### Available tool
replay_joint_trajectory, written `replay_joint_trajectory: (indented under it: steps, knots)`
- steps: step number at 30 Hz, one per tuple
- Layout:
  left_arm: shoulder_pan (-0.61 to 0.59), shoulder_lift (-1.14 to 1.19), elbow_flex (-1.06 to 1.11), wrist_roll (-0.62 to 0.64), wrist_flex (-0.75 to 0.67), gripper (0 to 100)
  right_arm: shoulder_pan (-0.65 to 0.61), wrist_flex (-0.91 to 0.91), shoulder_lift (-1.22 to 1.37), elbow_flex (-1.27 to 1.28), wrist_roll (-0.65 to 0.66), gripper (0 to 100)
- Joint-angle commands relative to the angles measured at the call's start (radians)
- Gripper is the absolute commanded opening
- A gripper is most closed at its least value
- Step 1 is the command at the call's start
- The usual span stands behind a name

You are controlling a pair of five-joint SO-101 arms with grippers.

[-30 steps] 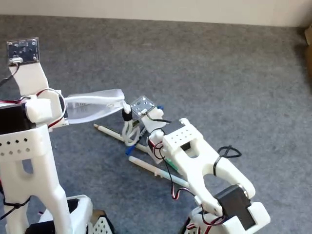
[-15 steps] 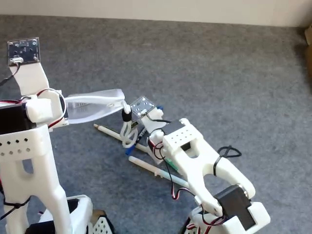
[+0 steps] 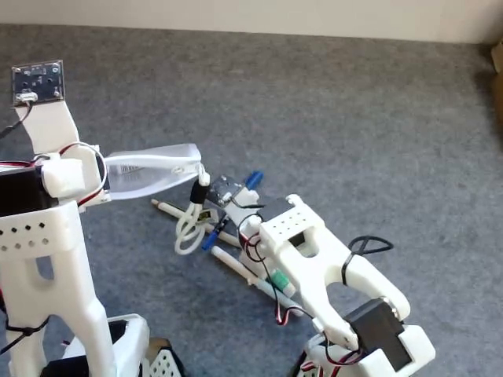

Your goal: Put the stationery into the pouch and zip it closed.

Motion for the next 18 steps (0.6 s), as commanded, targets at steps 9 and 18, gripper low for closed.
replay_joint_trajectory:
  steps: [9, 18]
  knots:
    - [-0.015, 0.010, 0.002, 0.009, -0.005, 1, -0.016, 0.242, -0.012, -0.194, 0.014, 0.4]
    - [-0.015, 0.010, 0.002, 0.009, -0.005, 1, -0.016, 0.269, -0.028, -0.199, 0.012, 0.4]
